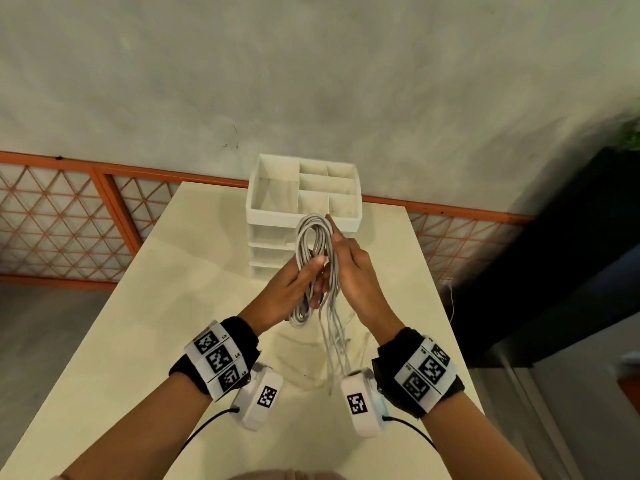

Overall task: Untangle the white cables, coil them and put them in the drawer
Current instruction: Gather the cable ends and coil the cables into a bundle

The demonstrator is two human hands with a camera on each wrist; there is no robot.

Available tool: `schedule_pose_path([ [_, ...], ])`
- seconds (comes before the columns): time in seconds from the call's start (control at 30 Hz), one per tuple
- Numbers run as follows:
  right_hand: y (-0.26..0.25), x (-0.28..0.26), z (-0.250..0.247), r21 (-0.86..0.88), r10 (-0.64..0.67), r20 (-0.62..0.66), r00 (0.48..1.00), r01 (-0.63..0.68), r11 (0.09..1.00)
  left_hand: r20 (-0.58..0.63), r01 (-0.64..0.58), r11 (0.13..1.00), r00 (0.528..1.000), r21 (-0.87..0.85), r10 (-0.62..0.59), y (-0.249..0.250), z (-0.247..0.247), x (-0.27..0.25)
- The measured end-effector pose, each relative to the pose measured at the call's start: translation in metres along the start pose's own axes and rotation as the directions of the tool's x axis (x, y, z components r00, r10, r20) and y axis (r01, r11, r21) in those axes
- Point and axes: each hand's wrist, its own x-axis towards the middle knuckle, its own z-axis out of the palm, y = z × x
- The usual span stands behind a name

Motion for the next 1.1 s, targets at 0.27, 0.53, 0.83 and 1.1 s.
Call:
schedule_pose_path([
  [0.27,-0.01,0.006,0.003,0.032,0.161,0.161,0.974,-0.168,0.985,-0.044,0.064,0.996,0.997,-0.067,-0.067,-0.002,-0.005,0.004],
  [0.53,-0.024,0.005,0.001,-0.111,0.142,0.242,0.96,-0.118,0.987,0.007,0.122,0.976,0.992,-0.182,-0.122,-0.005,-0.009,0.004],
  [0.83,-0.022,0.03,-0.022,-0.299,-0.269,0.316,0.91,0.364,0.882,0.092,0.173,0.984,0.981,-0.037,-0.169,0.001,-0.01,0.001],
  [1.1,-0.015,0.033,-0.022,-0.345,-0.398,0.289,0.871,0.483,0.805,0.055,0.205,0.977,0.978,-0.056,-0.202,-0.007,-0.011,-0.002],
])
